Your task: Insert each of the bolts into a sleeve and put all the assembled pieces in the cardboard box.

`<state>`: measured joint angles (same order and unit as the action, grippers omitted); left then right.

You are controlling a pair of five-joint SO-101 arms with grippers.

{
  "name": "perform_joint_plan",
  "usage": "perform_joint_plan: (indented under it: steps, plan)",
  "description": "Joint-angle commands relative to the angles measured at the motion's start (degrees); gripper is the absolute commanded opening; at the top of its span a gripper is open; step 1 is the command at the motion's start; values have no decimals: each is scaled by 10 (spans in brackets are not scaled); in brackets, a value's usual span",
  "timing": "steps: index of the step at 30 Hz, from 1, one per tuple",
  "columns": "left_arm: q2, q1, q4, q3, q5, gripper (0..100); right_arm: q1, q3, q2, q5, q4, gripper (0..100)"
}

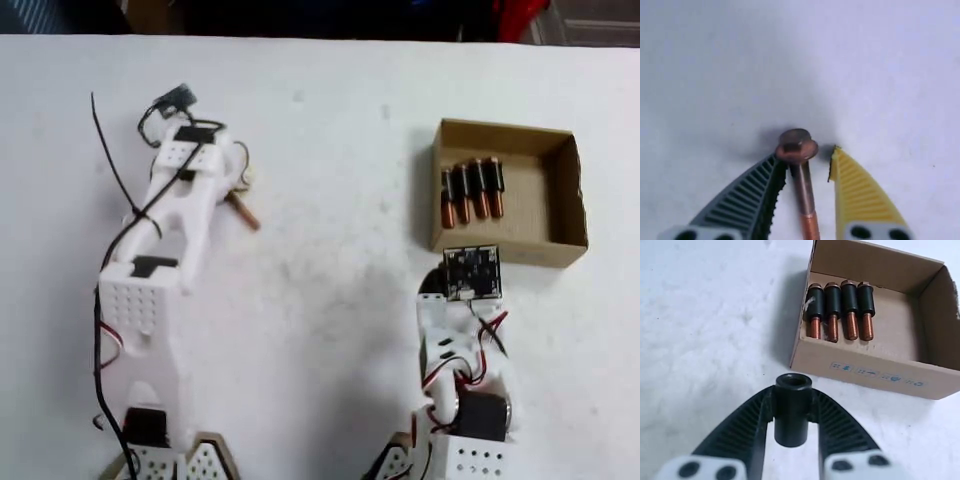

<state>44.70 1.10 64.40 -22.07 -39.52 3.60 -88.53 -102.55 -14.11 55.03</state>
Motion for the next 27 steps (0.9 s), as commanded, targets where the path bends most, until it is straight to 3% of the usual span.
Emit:
perform_joint_plan:
  steps: [1, 5, 15, 21, 27]
  plan:
    - [3, 2, 9, -11, 46, 146, 3, 4, -6, -6, -17, 18]
    - [8, 0, 11, -23, 66, 22, 3, 4, -6, -6, -17, 18]
    - [5, 0, 14, -27, 72, 23, 3, 4, -6, -6, -17, 18]
    - [2, -12, 53, -29, 197, 22, 3, 4, -6, -5, -17, 18]
    - [-6, -18, 97, -40, 244, 22, -36, -14, -6, -5, -24, 18]
